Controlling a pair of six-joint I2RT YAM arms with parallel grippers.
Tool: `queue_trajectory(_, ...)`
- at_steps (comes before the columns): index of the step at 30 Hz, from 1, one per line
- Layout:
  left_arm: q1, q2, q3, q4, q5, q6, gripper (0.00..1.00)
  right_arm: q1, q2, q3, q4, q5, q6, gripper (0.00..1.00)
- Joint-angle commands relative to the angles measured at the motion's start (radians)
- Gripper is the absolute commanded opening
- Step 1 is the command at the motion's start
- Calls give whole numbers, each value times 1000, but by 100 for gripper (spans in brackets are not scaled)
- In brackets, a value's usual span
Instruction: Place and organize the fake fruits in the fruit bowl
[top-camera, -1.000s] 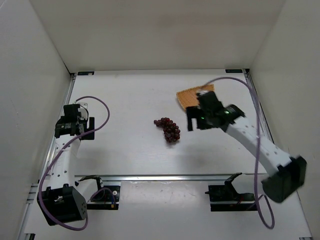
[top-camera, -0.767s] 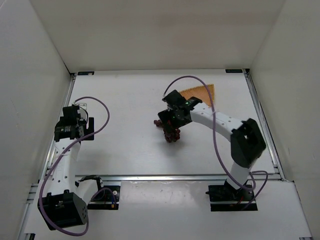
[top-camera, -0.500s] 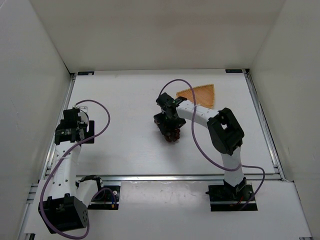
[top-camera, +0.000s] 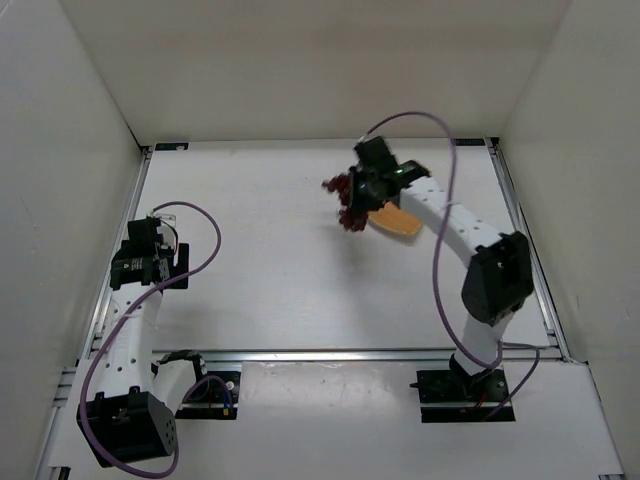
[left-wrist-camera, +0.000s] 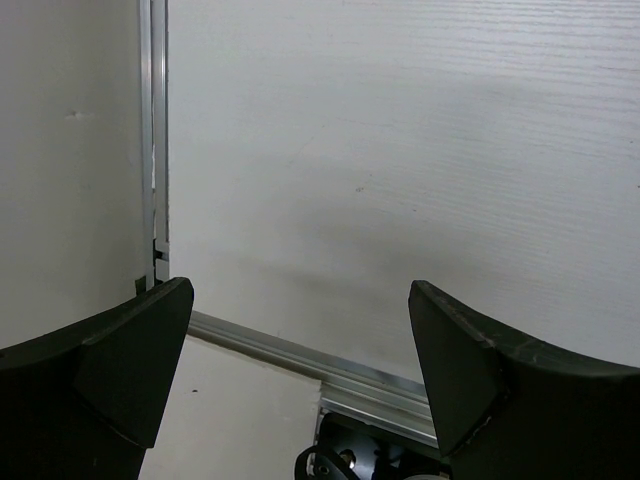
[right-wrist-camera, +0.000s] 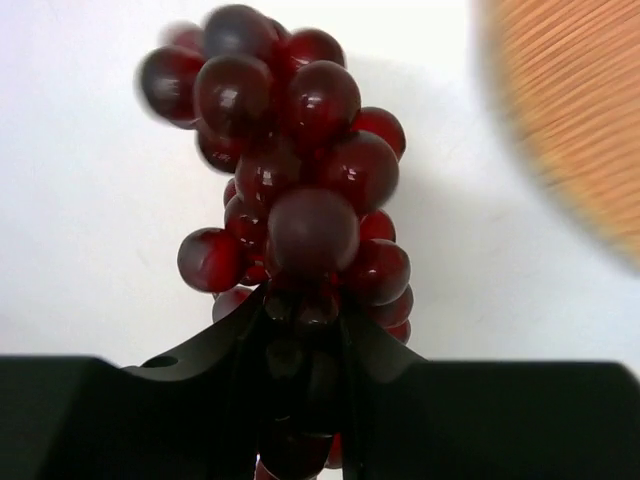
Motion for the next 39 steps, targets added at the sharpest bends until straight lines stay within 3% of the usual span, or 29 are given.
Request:
queue_trajectory(1, -4, -9, -5, -2, -13, 8, 100, -159, -93, 52, 131, 12, 129, 14)
queue_trajectory(8, -4, -9, -5, -2, -22, 8, 100, -301, 167, 339, -33, -6, 103, 14)
queue_trajectory(12, -4, -9, -5, -2, -32, 8, 100, -348, 220, 350, -54, 14, 125, 28)
queue_trajectory(15, -4, -9, 4, -11, -41, 8, 100, -366, 202, 327, -54, -8, 106, 65)
queue_trajectory(16, -4, -9, 4, -11, -41, 17, 100, -366, 192, 327, -54, -8, 89, 88)
queue_trajectory(17, -4, 0, 4, -11, -41, 18, 100, -366, 163, 327, -54, -8, 70, 100)
queue_trajectory(22, -4, 9, 4, -11, -41, 18, 100, -366, 2, 330, -91, 40, 1, 100)
queue_trajectory(26, -4, 9, 13, -11, -41, 18, 100, -458, -239, 200, -102, -22, 1, 100)
queue_trajectory(30, -4, 9, 13, -11, -41, 8, 100, -657, -382, -82, -163, -205, 46, 100)
queue_trajectory(33, -4, 9, 4, -2, -41, 8, 100, -817, -509, -392, -163, -218, 55, 100)
queue_trajectory(35, -4, 9, 4, -2, -41, 8, 100, -867, -600, -584, -139, -247, 66, 100)
queue_trajectory(39, -4, 19, 4, 7, -41, 8, 100, -917, -686, -748, -99, -265, 103, 100)
